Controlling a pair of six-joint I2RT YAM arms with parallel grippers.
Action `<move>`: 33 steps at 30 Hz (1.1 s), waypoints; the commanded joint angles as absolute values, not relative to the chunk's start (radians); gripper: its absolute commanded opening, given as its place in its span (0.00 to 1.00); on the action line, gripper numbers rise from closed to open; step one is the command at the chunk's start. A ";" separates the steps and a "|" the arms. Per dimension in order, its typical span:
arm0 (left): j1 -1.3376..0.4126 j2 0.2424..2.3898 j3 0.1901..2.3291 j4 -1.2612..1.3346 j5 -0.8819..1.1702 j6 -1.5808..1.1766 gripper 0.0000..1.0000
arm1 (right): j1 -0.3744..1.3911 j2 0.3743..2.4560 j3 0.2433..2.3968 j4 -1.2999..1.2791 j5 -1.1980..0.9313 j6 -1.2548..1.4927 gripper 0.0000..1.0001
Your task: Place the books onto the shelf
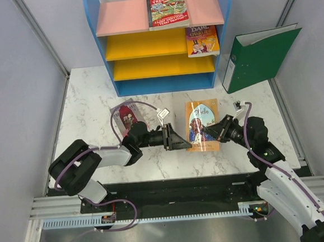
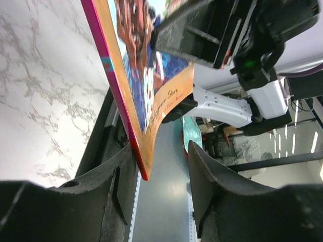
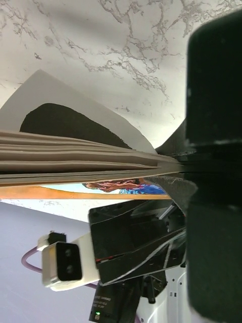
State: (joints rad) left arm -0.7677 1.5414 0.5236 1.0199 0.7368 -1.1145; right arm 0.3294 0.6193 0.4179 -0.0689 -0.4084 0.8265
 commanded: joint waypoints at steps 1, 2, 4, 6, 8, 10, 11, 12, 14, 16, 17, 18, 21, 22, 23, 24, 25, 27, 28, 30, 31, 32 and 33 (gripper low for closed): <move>-0.856 1.554 0.566 0.985 0.716 -1.049 0.51 | 0.324 0.630 0.474 -0.034 -0.347 0.827 0.00; -0.867 1.563 0.569 0.988 0.709 -1.052 0.51 | 0.324 0.629 0.476 -0.035 -0.347 0.825 0.00; -0.890 1.597 0.581 1.009 0.698 -1.060 0.47 | 0.324 0.627 0.485 -0.035 -0.344 0.825 0.00; -0.902 1.615 0.580 1.058 0.696 -1.086 0.37 | 0.324 0.629 0.489 -0.037 -0.341 0.828 0.00; -0.900 1.631 0.574 1.120 0.690 -1.118 0.11 | 0.324 0.629 0.491 -0.038 -0.337 0.827 0.00; -0.900 1.631 0.571 1.117 0.677 -1.120 0.02 | 0.325 0.629 0.492 -0.038 -0.339 0.825 0.00; -0.900 1.620 0.571 1.106 0.667 -1.115 0.02 | 0.324 0.630 0.492 -0.040 -0.342 0.824 0.00; -0.900 1.612 0.574 1.092 0.663 -1.108 0.02 | 0.324 0.630 0.492 -0.043 -0.339 0.824 0.01; -0.899 1.585 0.575 1.046 0.641 -1.086 0.02 | 0.324 0.626 0.492 -0.054 -0.336 0.813 0.09; -0.896 1.565 0.587 0.984 0.634 -1.056 0.02 | 0.322 0.620 0.491 -0.058 -0.327 0.813 0.08; -0.896 1.543 0.600 0.965 0.624 -1.045 0.02 | 0.322 0.618 0.492 -0.061 -0.327 0.810 0.08; -0.894 1.534 0.609 0.948 0.624 -1.034 0.02 | 0.324 0.620 0.492 -0.061 -0.327 0.808 0.08; -0.890 1.511 0.641 0.870 0.615 -0.994 0.02 | 0.324 0.626 0.494 -0.063 -0.331 0.807 0.08; -0.888 1.508 0.646 0.864 0.614 -0.985 0.02 | 0.324 0.624 0.492 -0.063 -0.330 0.805 0.08; -0.887 1.506 0.653 0.850 0.612 -0.983 0.02 | 0.324 0.621 0.492 -0.063 -0.331 0.807 0.08; -0.884 1.500 0.657 0.841 0.604 -0.982 0.05 | 0.324 0.617 0.492 -0.063 -0.330 0.807 0.08; -0.884 1.500 0.661 0.828 0.600 -0.979 0.11 | 0.324 0.614 0.492 -0.063 -0.330 0.808 0.08; -0.882 1.500 0.670 0.810 0.592 -0.973 0.41 | 0.322 0.608 0.494 -0.066 -0.325 0.808 0.08; -0.882 1.500 0.670 0.811 0.589 -0.974 0.46 | 0.324 0.607 0.494 -0.067 -0.325 0.808 0.08; -0.882 1.499 0.673 0.811 0.580 -0.974 0.49 | 0.324 0.604 0.495 -0.072 -0.327 0.808 0.08; -0.882 1.493 0.673 0.808 0.578 -0.973 0.50 | 0.324 0.606 0.495 -0.072 -0.327 0.807 0.08; -0.882 1.491 0.676 0.805 0.569 -0.971 0.50 | 0.324 0.603 0.495 -0.075 -0.325 0.807 0.08; -0.882 1.493 0.676 0.799 0.565 -0.969 0.47 | 0.324 0.603 0.495 -0.077 -0.324 0.808 0.08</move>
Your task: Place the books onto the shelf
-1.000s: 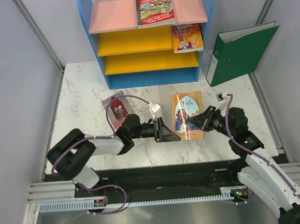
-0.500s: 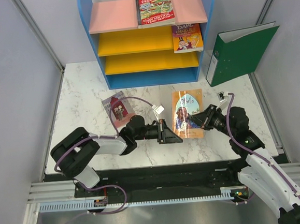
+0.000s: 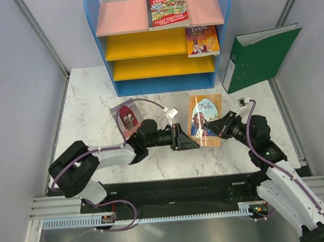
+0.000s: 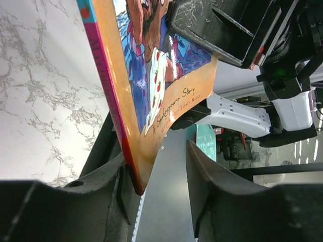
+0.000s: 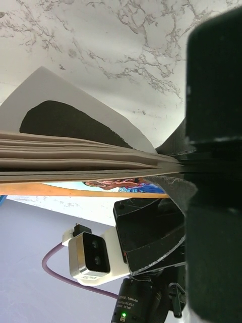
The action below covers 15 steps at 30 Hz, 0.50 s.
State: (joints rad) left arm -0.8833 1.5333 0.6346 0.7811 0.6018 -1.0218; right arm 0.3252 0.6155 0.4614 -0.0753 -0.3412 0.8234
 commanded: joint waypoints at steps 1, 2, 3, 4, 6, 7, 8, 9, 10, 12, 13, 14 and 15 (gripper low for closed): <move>-0.882 1.493 0.680 0.802 0.563 -0.969 0.42 | 0.324 0.601 0.495 -0.075 -0.324 0.808 0.08; -0.882 1.499 0.689 0.801 0.563 -0.969 0.35 | 0.324 0.601 0.497 -0.077 -0.321 0.810 0.08; -0.882 1.505 0.695 0.802 0.564 -0.969 0.14 | 0.324 0.603 0.495 -0.077 -0.324 0.811 0.08; -0.882 1.511 0.701 0.808 0.569 -0.973 0.05 | 0.324 0.603 0.497 -0.075 -0.322 0.810 0.08; -0.882 1.523 0.716 0.811 0.566 -0.980 0.02 | 0.324 0.603 0.499 -0.078 -0.324 0.807 0.11; -0.882 1.526 0.721 0.816 0.563 -0.983 0.02 | 0.324 0.601 0.499 -0.081 -0.318 0.802 0.19; -0.877 1.522 0.726 0.818 0.549 -0.985 0.02 | 0.324 0.597 0.503 -0.101 -0.308 0.798 0.29; -0.874 1.520 0.727 0.824 0.543 -0.989 0.02 | 0.324 0.585 0.505 -0.113 -0.296 0.793 0.42; -0.870 1.514 0.732 0.828 0.537 -0.992 0.02 | 0.324 0.577 0.503 -0.136 -0.272 0.785 0.47; -0.848 1.497 0.738 0.836 0.534 -1.000 0.02 | 0.324 0.548 0.503 -0.162 -0.252 0.773 0.62; -0.841 1.491 0.750 0.831 0.537 -1.002 0.02 | 0.324 0.539 0.503 -0.193 -0.226 0.764 0.67; -0.819 1.483 0.758 0.830 0.538 -1.003 0.02 | 0.324 0.519 0.505 -0.210 -0.212 0.758 0.71; -0.807 1.474 0.767 0.824 0.543 -1.005 0.02 | 0.324 0.508 0.505 -0.230 -0.195 0.753 0.77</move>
